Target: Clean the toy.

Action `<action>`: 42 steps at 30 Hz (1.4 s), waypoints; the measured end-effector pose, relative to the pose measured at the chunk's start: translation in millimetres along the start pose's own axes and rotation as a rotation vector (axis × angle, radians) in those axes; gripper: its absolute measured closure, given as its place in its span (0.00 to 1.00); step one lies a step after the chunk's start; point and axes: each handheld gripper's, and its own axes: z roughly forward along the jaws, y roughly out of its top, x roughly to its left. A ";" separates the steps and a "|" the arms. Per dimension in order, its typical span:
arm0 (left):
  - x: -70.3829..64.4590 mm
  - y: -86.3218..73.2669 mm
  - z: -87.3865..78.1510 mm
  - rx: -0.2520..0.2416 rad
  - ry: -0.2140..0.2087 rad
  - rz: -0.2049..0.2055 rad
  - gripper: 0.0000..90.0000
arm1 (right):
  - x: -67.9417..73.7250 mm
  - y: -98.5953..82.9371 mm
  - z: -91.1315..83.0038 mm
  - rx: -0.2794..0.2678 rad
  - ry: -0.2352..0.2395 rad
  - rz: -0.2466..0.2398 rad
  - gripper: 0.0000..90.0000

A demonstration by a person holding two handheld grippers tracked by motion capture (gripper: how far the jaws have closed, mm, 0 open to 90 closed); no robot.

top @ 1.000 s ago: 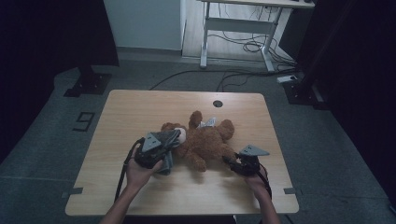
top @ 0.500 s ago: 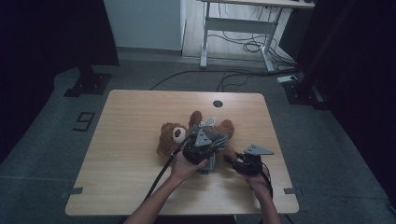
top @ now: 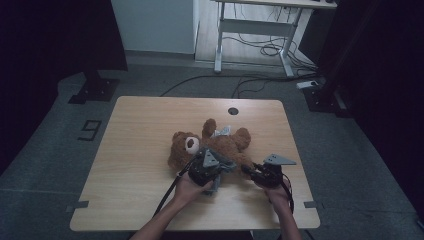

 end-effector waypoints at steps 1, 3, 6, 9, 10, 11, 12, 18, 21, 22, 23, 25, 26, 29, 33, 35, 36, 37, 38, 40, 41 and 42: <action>6.1 -8.2 -7.0 0.011 0.015 -0.014 0.90 | -0.5 -1.0 -0.4 0.000 0.006 -0.005 0.75; 9.6 -12.0 -10.6 0.011 0.018 -0.025 0.90 | -1.1 -1.9 -0.6 0.006 0.013 -0.006 0.75; 20.7 -22.0 -22.4 0.016 0.011 -0.064 0.89 | -2.2 -2.9 -0.3 0.008 0.021 -0.010 0.75; 29.5 -29.5 -34.1 0.009 0.019 -0.084 0.89 | -1.9 -3.3 -0.3 0.010 0.023 -0.021 0.75; 31.0 -30.7 -37.3 0.000 0.017 -0.088 0.89 | -1.9 -3.3 -0.3 0.010 0.023 -0.021 0.75; 31.3 -31.0 -40.4 -0.010 0.014 -0.090 0.89 | -1.9 -3.3 -0.4 0.009 0.023 -0.022 0.75; 30.7 -30.1 -43.1 -0.021 0.009 -0.087 0.89 | -1.7 -3.3 -0.4 0.008 0.022 -0.024 0.75; 12.1 -3.5 -42.1 -0.084 -0.025 -0.041 0.89 | -1.4 -3.8 -0.4 0.005 0.020 -0.029 0.75; -5.4 19.5 -28.1 -0.095 -0.055 -0.001 0.89 | -0.8 -4.2 -0.8 0.005 0.020 -0.032 0.75; -10.1 26.1 -22.2 -0.089 -0.059 0.014 0.89 | -0.7 -4.4 -1.0 0.004 0.020 -0.033 0.75; -15.5 35.4 -11.3 -0.083 -0.079 0.016 0.89 | -1.0 -4.7 -1.1 0.003 0.021 -0.034 0.75; -17.2 39.3 -5.1 -0.075 -0.086 0.018 0.89 | -1.2 -4.6 -1.1 0.002 0.021 -0.033 0.75; -19.0 41.9 3.0 -0.065 -0.089 0.016 0.89 | -1.3 -4.5 -1.2 0.002 0.020 -0.033 0.75; -17.4 37.4 20.2 -0.029 -0.118 -0.012 0.90 | -1.5 -4.5 -1.6 0.010 0.015 -0.037 0.75; -7.8 22.2 19.4 -0.018 -0.155 -0.054 0.90 | -1.9 -6.1 -2.7 0.016 0.024 -0.042 0.75; -5.5 18.5 17.3 -0.008 -0.146 -0.054 0.90 | -1.7 -5.9 -3.2 0.016 0.025 -0.039 0.75; -3.2 15.6 15.5 -0.001 -0.142 -0.059 0.90 | -1.5 -5.5 -3.3 0.011 0.027 -0.040 0.75; -0.2 12.1 13.0 0.007 -0.138 -0.064 0.90 | -1.5 -5.2 -3.6 0.012 0.028 -0.039 0.75; 1.4 10.1 11.3 0.010 -0.135 -0.067 0.90 | -1.5 -5.2 -3.4 0.009 0.029 -0.036 0.75; 5.3 4.7 6.9 0.013 -0.128 -0.081 0.90 | -1.7 -5.2 -3.6 0.011 0.030 -0.037 0.75; 7.3 2.0 4.5 0.017 -0.125 -0.082 0.90 | -2.0 -5.4 -3.6 0.012 0.032 -0.035 0.75; 9.1 -0.8 2.0 0.018 -0.121 -0.087 0.90 | -2.4 -5.6 -3.7 0.013 0.035 -0.036 0.75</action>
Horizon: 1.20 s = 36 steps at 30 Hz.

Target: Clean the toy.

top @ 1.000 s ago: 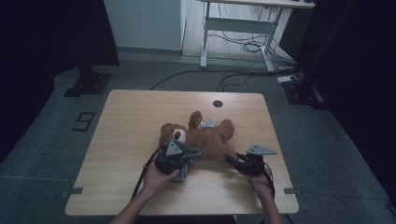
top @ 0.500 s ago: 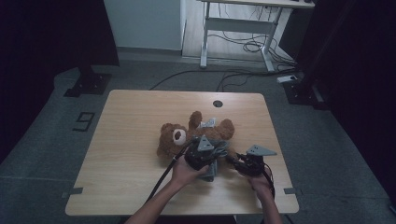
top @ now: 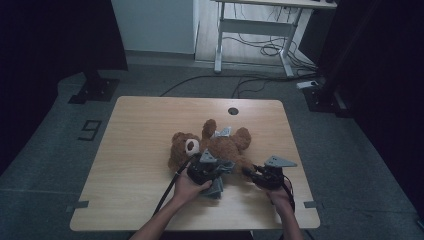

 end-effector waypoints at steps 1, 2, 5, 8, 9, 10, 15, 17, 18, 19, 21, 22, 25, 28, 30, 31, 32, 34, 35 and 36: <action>2.2 -2.7 -3.3 0.000 0.002 -0.006 0.90 | -0.6 -1.1 0.0 0.002 0.003 0.000 0.75; 4.6 -5.6 -7.1 0.000 0.005 -0.013 0.90 | -0.6 -1.1 0.0 0.002 0.003 0.000 0.75; 11.8 -14.6 -20.8 -0.010 0.023 -0.027 0.90 | -1.8 -2.8 -0.2 0.007 0.010 -0.002 0.75; 22.9 -25.3 -39.1 -0.019 0.056 -0.051 0.90 | -2.5 -4.8 -0.3 0.014 0.015 -0.005 0.75; 28.9 -30.3 -46.6 -0.020 0.072 -0.062 0.90 | -2.9 -5.4 -0.2 0.015 0.017 -0.004 0.75; 34.4 -34.5 -52.4 -0.024 0.068 -0.078 0.90 | -3.7 -6.2 -0.5 0.018 0.020 -0.004 0.75; 54.7 -55.5 -79.9 -0.049 0.100 -0.130 0.90 | -3.6 -7.3 -0.4 0.025 0.029 -0.007 0.75; 62.7 -63.5 -90.4 -0.059 0.118 -0.151 0.90 | -3.7 -7.6 -0.4 0.030 0.032 -0.006 0.75; 65.8 -66.2 -94.1 -0.063 0.126 -0.161 0.90 | -3.8 -7.8 -0.5 0.031 0.033 -0.007 0.75; 69.7 -69.3 -98.8 -0.071 0.135 -0.176 0.90 | -3.9 -7.9 -0.5 0.032 0.033 -0.008 0.75; 75.3 -71.6 -107.8 -0.099 0.144 -0.198 0.90 | -3.8 -8.3 -0.1 0.033 0.031 -0.008 0.75; 76.2 -70.3 -111.8 -0.115 0.150 -0.199 0.90 | -3.5 -8.4 0.1 0.034 0.028 -0.010 0.75; 75.1 -58.8 -120.5 -0.153 0.161 -0.180 0.90 | -3.3 -8.4 -0.2 0.037 0.028 -0.012 0.75; 72.6 -40.7 -123.0 -0.183 0.163 -0.157 0.90 | -3.2 -9.8 -0.3 0.036 0.022 -0.015 0.74; 70.9 -26.0 -120.0 -0.195 0.159 -0.138 0.90 | -3.9 -11.1 0.1 0.039 0.018 -0.014 0.74; 69.4 -18.3 -117.1 -0.202 0.152 -0.131 0.90 | -4.2 -11.5 0.5 0.042 0.017 -0.013 0.74; 67.2 -10.5 -113.2 -0.206 0.145 -0.121 0.90 | -4.2 -11.7 0.8 0.043 0.016 -0.011 0.74; 60.1 5.5 -102.6 -0.205 0.134 -0.092 0.90 | -3.4 -11.8 1.6 0.043 0.011 -0.014 0.74; 50.8 18.9 -91.9 -0.201 0.117 -0.066 0.90 | -3.2 -11.6 1.6 0.043 0.009 -0.016 0.74; 50.8 18.9 -91.9 -0.201 0.117 -0.066 0.90 | -3.2 -11.6 1.6 0.043 0.009 -0.016 0.74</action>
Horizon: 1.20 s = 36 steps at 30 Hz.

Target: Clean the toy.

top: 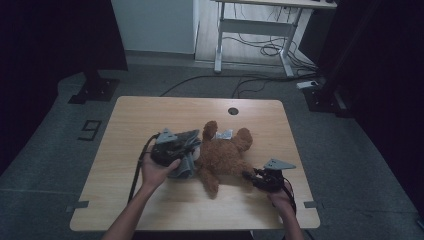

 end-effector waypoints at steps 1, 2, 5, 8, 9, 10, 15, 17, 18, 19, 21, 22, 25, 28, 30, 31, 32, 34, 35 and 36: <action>-9.0 6.6 8.4 0.002 -0.008 0.025 0.90 | -0.5 -0.2 -0.3 0.000 0.001 0.000 0.74; -14.5 10.2 13.6 0.001 -0.022 0.032 0.90 | -0.5 -0.2 -0.3 0.000 0.001 0.000 0.74; -35.6 24.4 37.5 0.015 -0.072 0.056 0.90 | -1.6 -0.8 -0.5 0.000 0.004 0.002 0.74; -52.8 30.8 60.5 0.044 -0.098 0.082 0.90 | -2.0 -1.5 -0.9 0.000 0.005 0.005 0.74; -57.7 31.0 68.4 0.061 -0.094 0.094 0.90 | -1.9 -1.6 -1.1 -0.001 0.005 0.003 0.74; -61.2 30.3 76.3 0.086 -0.090 0.106 0.90 | -1.8 -1.7 -1.2 -0.001 0.005 0.000 0.74; -60.6 18.8 94.6 0.130 -0.077 0.099 0.90 | -1.9 -2.7 -1.2 0.006 0.004 0.004 0.74; -57.0 17.0 89.6 0.126 -0.075 0.092 0.90 | -1.9 -3.5 -1.0 0.002 0.012 0.010 0.74; -55.2 16.1 86.2 0.125 -0.058 0.096 0.90 | -1.6 -3.5 -1.0 0.003 0.013 0.009 0.74; -52.8 15.1 82.3 0.125 -0.040 0.096 0.90 | -1.4 -3.5 -1.2 0.003 0.012 0.010 0.74; -46.2 12.9 73.0 0.126 -0.007 0.093 0.90 | -1.4 -3.6 -1.2 0.003 0.012 0.012 0.74; -42.3 11.3 68.0 0.128 0.006 0.090 0.90 | -1.5 -3.8 -1.2 0.005 0.013 0.014 0.74; -29.4 5.1 49.5 0.112 0.022 0.069 0.90 | -1.0 -4.1 -1.2 0.010 0.014 0.013 0.74; -21.3 1.5 32.8 0.089 0.028 0.064 0.90 | -0.8 -4.1 -1.0 0.010 0.017 0.015 0.74; -15.4 -1.7 19.7 0.071 0.033 0.055 0.91 | -0.2 -4.1 -0.9 0.011 0.020 0.015 0.74; -13.0 -2.9 14.5 0.063 0.036 0.052 0.91 | 0.3 -4.0 -0.7 0.011 0.021 0.014 0.74; -10.8 -3.8 9.4 0.052 0.043 0.046 0.91 | 0.7 -3.9 -0.5 0.011 0.021 0.013 0.74; -6.7 -4.8 1.0 0.037 0.063 0.043 0.91 | 1.0 -3.8 -0.5 0.012 0.020 0.014 0.74; -3.2 -5.5 -4.0 0.029 0.077 0.039 0.91 | 1.0 -3.9 -0.7 0.012 0.021 0.016 0.74; 0.1 -6.3 -7.5 0.023 0.089 0.032 0.91 | 1.0 -3.9 -0.7 0.012 0.021 0.016 0.74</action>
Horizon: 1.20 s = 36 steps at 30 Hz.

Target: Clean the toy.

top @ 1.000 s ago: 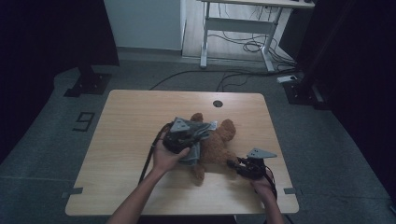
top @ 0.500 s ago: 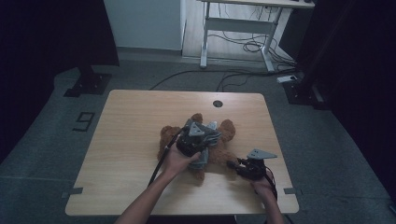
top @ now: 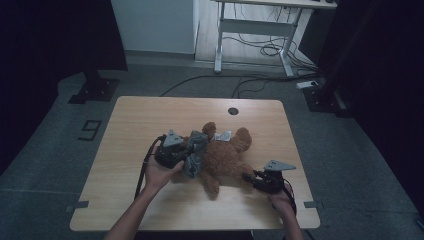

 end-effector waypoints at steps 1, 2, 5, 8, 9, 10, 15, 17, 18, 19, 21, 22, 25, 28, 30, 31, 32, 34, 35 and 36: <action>4.1 -1.1 -2.9 -0.002 0.017 -0.005 0.92 | 0.0 0.0 0.0 0.000 -0.001 0.001 0.74; 8.7 -2.6 -5.6 -0.003 0.036 -0.008 0.92 | 0.0 0.0 0.0 0.000 -0.001 0.001 0.74; 23.3 -10.1 -8.9 0.011 0.070 -0.037 0.93 | -0.6 -0.1 0.2 0.002 0.002 0.005 0.74; 36.5 -20.0 -7.5 0.032 0.092 -0.075 0.93 | -0.9 -0.2 0.2 0.004 0.003 0.006 0.74; 44.2 -27.4 -5.4 0.049 0.100 -0.099 0.93 | -1.0 -0.3 0.4 0.005 0.004 0.007 0.74; 44.2 -27.4 -5.4 0.049 0.100 -0.099 0.93 | -1.0 -0.3 0.4 0.005 0.004 0.007 0.74; 58.7 -45.2 4.0 0.108 0.146 -0.124 0.94 | -1.2 -0.8 1.1 0.006 0.002 0.009 0.74; 65.0 -54.9 9.4 0.135 0.150 -0.145 0.94 | -1.2 -0.9 1.1 0.007 0.002 0.009 0.74; 66.6 -58.0 11.1 0.144 0.152 -0.150 0.94 | -1.3 -0.9 1.2 0.007 0.003 0.009 0.74; 68.1 -62.0 13.6 0.159 0.157 -0.153 0.94 | -1.6 -1.1 1.4 0.008 0.004 0.010 0.74; 69.5 -69.8 19.1 0.201 0.175 -0.140 0.94 | -1.6 -1.2 1.6 0.007 0.003 0.011 0.74; 69.6 -72.9 21.4 0.218 0.177 -0.138 0.94 | -1.7 -1.3 1.6 0.009 0.002 0.011 0.74; 71.4 -83.4 26.4 0.244 0.163 -0.143 0.94 | -2.3 -1.6 1.4 0.011 0.003 0.009 0.74; 72.7 -84.1 23.0 0.222 0.136 -0.164 0.94 | -2.7 -1.8 1.6 0.013 0.001 0.011 0.74; 72.4 -80.1 16.1 0.191 0.127 -0.168 0.94 | -3.0 -2.0 1.5 0.014 -0.002 0.014 0.74; 71.2 -76.0 10.4 0.165 0.127 -0.168 0.94 | -3.0 -2.0 1.5 0.014 -0.002 0.014 0.74; 68.1 -68.9 1.9 0.129 0.129 -0.162 0.94 | -3.3 -2.2 1.4 0.015 -0.003 0.017 0.74; 57.6 -53.5 -11.6 0.065 0.125 -0.133 0.94 | -4.5 -2.7 1.7 0.018 -0.003 0.020 0.74; 50.7 -45.0 -17.0 0.040 0.124 -0.106 0.94 | -5.2 -2.9 2.2 0.020 -0.003 0.023 0.74; 45.1 -38.8 -20.2 0.019 0.120 -0.089 0.94 | -5.2 -2.9 2.2 0.020 -0.003 0.023 0.74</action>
